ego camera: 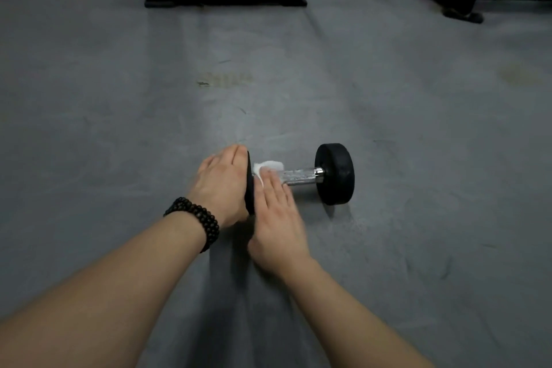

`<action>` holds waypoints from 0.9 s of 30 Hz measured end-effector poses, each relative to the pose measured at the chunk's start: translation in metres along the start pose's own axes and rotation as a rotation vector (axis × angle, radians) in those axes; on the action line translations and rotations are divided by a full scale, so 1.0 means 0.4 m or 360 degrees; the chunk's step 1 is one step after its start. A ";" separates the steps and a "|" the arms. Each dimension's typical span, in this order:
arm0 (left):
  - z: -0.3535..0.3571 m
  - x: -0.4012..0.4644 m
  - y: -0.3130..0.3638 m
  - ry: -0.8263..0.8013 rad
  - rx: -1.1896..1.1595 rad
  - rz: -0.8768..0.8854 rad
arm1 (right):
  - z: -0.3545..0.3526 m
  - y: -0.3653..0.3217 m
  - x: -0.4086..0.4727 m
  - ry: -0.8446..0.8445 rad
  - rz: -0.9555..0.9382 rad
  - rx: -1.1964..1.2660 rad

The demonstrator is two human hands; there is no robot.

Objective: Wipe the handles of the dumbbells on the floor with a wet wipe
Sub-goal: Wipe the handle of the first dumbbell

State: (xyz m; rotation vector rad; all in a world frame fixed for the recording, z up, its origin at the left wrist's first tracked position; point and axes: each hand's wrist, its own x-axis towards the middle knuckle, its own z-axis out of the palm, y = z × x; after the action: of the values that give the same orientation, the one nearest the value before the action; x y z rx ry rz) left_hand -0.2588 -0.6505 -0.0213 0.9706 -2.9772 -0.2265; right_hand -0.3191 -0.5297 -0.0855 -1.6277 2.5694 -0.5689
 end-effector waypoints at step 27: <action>0.043 0.015 -0.016 0.0198 -0.0011 0.0020 | -0.029 0.100 0.137 0.0084 0.0441 -0.0114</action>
State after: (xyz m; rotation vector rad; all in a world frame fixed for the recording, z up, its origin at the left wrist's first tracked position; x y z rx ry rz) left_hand -0.2607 -0.6569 -0.0393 0.9288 -2.8668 -0.1698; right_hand -0.3806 -0.5595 -0.0795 -1.2559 2.8164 -0.5085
